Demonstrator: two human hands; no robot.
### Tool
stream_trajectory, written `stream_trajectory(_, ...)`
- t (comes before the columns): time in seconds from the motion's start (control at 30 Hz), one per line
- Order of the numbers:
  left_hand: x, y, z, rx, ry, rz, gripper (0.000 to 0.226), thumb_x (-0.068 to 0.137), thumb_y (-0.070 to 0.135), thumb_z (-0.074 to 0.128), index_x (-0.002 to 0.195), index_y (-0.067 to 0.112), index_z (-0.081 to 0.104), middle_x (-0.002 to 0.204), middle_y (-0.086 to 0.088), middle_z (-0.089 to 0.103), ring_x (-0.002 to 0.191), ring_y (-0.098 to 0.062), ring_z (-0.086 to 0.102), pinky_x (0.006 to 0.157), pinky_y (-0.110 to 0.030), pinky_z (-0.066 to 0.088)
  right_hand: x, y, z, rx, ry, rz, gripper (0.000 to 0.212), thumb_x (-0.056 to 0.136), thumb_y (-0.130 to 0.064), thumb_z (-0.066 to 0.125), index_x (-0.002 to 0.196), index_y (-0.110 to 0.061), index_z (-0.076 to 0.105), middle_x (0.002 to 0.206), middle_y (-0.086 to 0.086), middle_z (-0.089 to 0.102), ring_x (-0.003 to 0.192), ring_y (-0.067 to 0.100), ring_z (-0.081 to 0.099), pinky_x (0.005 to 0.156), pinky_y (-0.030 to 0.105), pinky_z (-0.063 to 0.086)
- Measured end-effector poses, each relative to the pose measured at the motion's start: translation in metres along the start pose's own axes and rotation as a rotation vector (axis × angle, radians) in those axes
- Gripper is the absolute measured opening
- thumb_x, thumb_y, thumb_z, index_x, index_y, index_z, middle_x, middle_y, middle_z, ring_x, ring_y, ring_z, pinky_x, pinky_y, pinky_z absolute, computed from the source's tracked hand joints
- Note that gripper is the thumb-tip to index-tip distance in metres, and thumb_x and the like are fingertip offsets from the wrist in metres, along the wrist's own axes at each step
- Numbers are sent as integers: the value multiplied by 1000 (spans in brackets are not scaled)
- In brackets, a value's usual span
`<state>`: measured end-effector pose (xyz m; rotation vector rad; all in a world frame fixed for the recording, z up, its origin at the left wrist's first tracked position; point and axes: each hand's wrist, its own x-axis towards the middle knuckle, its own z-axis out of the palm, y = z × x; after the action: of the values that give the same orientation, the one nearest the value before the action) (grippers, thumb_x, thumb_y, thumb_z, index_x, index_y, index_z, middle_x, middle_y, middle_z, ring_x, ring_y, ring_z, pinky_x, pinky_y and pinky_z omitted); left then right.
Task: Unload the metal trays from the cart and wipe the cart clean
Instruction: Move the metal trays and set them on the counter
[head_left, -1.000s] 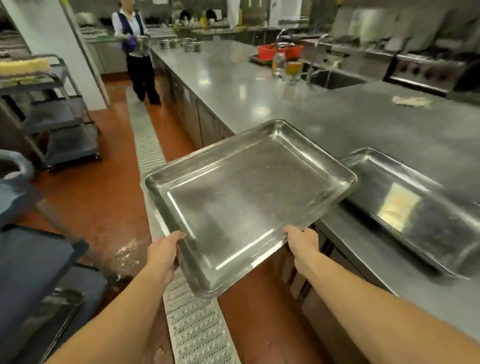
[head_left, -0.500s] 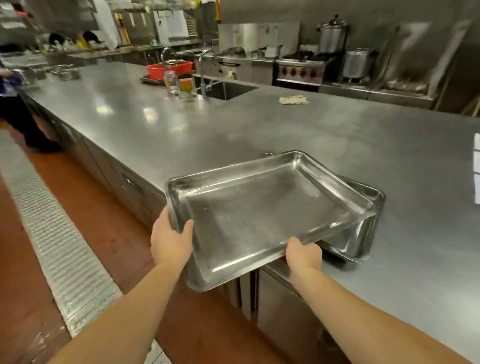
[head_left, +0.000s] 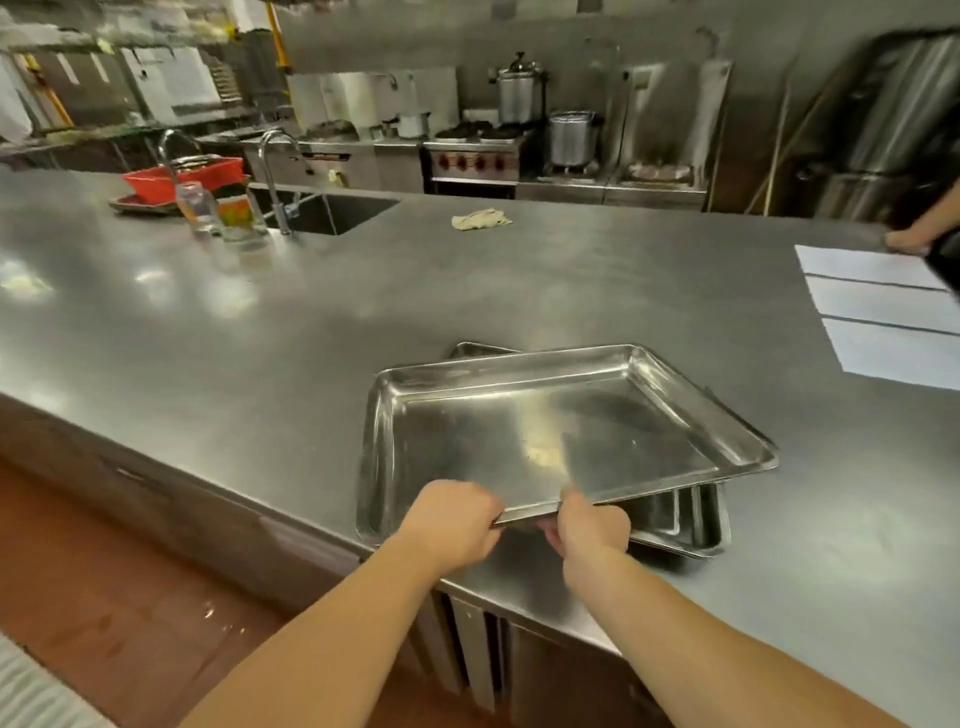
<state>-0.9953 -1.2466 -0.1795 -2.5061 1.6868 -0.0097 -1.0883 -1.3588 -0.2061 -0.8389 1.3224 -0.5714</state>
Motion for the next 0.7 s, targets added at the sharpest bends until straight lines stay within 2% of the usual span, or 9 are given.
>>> stream_trajectory(0.1,11,-26,9,-4,-18,45,20,92,31,45,98,18,59,103,-5,65,96,-30,60,70,-35,39,-7,5,21,47,56,19,18,85,-22,62,81,-5,55,71,13,67,63,27,67,78,43,58)
stream_trajectory(0.2,17,-50,17,-82,23,78,17,92,28,44,96,19,58,102,-4,64,95,-29,59,67,-33,34,-15,11,37,109,114,54,16,86,-15,58,75,-6,53,68,10,64,62,23,66,76,39,57)
stream_trajectory(0.4,23,-78,27,-95,79,168,14,94,31,44,96,27,58,102,2,66,97,-24,59,76,-34,30,-25,19,58,180,166,86,15,87,-18,60,81,-6,54,67,9,65,64,19,67,78,35,56)
stream_trajectory(0.5,24,-87,32,-102,66,176,14,93,30,44,98,27,58,102,3,66,96,-23,59,80,-35,28,-27,24,64,193,148,101,16,89,-18,60,92,-3,57,75,10,66,67,17,68,75,32,56)
stream_trajectory(0.6,26,-91,33,-99,67,163,15,94,27,45,100,28,59,102,4,65,95,-22,59,82,-34,26,-26,26,67,195,113,103,19,91,-18,60,100,-2,56,92,12,68,71,16,68,67,29,55)
stream_trajectory(0.7,27,-92,34,-96,86,77,16,94,24,45,100,27,59,100,4,64,95,-23,58,82,-35,27,-25,27,67,161,63,83,20,90,-21,63,97,-3,58,96,13,68,79,19,69,74,31,56)
